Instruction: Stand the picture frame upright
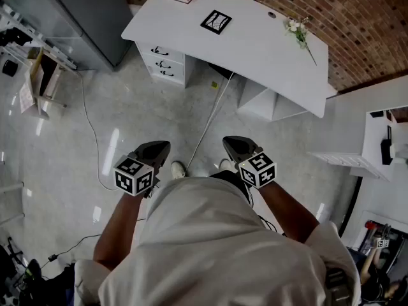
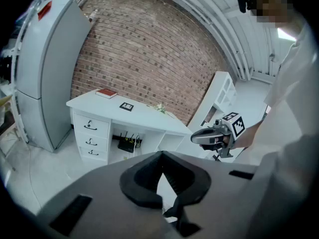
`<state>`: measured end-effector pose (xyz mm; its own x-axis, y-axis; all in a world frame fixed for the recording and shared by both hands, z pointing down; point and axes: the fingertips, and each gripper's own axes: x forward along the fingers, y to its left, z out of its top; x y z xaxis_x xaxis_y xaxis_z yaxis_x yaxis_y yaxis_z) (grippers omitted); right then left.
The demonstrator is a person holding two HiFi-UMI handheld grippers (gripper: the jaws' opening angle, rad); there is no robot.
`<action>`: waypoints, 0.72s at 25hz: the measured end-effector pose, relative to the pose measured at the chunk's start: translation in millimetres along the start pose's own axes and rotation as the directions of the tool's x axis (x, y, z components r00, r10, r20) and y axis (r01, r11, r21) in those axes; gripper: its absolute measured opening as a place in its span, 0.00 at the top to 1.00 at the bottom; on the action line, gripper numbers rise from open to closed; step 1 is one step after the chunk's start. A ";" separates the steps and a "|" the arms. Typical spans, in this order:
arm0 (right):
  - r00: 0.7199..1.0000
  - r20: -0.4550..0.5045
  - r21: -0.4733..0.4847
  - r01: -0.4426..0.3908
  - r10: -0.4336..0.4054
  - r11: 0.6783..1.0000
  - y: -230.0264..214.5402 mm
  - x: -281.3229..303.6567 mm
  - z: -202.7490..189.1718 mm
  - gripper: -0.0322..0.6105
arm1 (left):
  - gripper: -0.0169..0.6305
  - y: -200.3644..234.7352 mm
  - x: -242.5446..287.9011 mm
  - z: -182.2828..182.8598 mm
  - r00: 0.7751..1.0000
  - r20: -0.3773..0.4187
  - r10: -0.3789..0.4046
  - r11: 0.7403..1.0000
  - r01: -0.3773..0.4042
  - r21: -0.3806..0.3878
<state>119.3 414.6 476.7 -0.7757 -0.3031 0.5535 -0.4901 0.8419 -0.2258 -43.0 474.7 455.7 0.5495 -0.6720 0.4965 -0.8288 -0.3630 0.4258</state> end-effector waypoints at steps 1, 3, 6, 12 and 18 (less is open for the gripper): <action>1.000 0.003 0.002 0.001 -0.001 1.000 5.7 4.2 1.6 0.95 | 0.98 3.3 -0.9 0.1 1.000 -0.005 -0.010 1.000 0.010 0.009; 1.000 0.007 0.003 0.003 -0.004 1.000 16.1 11.5 4.9 0.95 | 0.98 9.6 -2.3 0.6 0.999 -0.013 -0.030 0.999 0.031 0.026; 1.000 0.010 0.006 0.017 -0.017 1.000 23.8 17.0 10.9 0.95 | 0.98 17.6 0.0 2.9 0.998 -0.023 -0.058 0.998 0.059 0.038; 0.998 0.032 0.050 0.055 -0.056 0.997 -2.1 21.2 18.6 0.95 | 0.98 22.8 31.7 19.9 0.994 -0.038 -0.099 0.994 0.101 0.053; 0.996 0.079 0.108 0.021 -0.029 0.994 -62.6 46.0 44.2 0.95 | 0.98 34.5 77.7 63.4 0.994 -0.055 -0.093 0.992 0.097 0.083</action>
<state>96.7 328.2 480.9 -0.7900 -0.3622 0.4946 -0.5462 0.7823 -0.2994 -35.6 369.0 461.0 0.6292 -0.5984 0.4960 -0.7772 -0.4789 0.4081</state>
